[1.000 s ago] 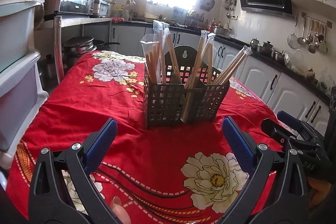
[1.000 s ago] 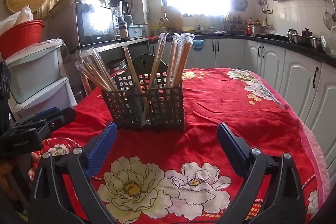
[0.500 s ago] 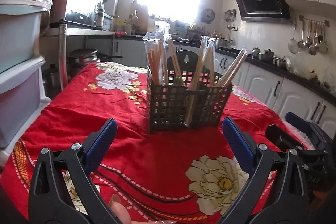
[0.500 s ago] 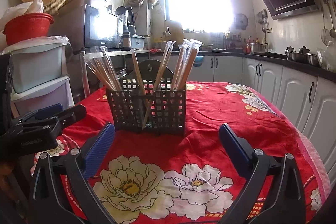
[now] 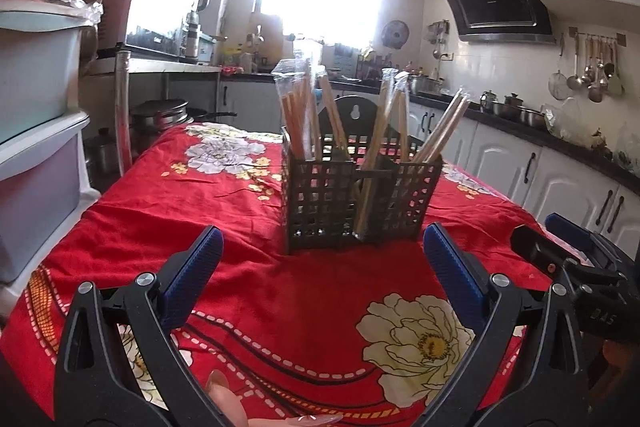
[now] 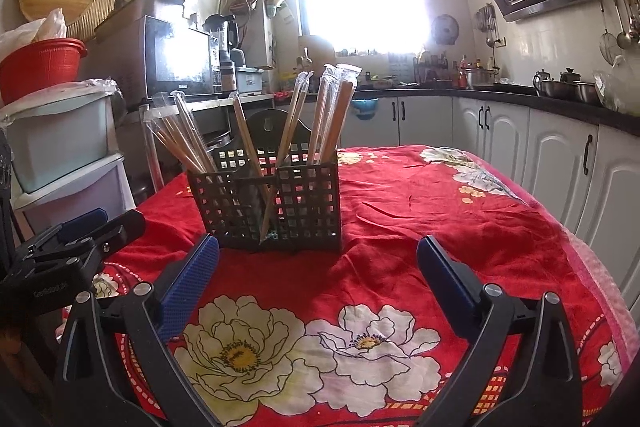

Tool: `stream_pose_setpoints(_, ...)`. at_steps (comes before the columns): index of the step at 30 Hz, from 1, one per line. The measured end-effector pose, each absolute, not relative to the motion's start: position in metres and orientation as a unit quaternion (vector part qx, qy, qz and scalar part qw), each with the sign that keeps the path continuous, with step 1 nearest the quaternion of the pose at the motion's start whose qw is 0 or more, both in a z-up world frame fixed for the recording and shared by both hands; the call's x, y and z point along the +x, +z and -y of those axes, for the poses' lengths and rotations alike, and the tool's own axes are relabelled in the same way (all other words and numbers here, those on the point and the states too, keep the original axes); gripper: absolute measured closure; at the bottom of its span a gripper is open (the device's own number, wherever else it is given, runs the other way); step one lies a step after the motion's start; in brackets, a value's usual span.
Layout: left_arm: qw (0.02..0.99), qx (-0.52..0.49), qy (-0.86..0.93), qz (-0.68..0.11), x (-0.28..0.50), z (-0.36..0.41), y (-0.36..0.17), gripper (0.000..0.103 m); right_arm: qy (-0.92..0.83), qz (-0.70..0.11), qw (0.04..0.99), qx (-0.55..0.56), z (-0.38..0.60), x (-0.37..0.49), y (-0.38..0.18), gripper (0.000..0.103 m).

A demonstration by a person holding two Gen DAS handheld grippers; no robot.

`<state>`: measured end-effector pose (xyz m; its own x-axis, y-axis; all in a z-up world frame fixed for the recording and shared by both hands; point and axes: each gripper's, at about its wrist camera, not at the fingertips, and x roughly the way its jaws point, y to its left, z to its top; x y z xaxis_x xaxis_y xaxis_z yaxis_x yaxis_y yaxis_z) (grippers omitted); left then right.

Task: Organize utensils

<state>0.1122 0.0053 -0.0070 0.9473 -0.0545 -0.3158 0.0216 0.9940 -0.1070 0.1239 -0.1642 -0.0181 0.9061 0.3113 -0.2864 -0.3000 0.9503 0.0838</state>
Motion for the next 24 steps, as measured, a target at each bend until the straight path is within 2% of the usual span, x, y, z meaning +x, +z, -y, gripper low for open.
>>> stream_pose_setpoints(24, 0.985, -0.052, -0.014, -0.164, 0.1126, -0.0075, -0.0084, 0.011, 0.154, -0.151, 0.976, 0.023, 0.1655, 0.1244, -0.0196, 0.006)
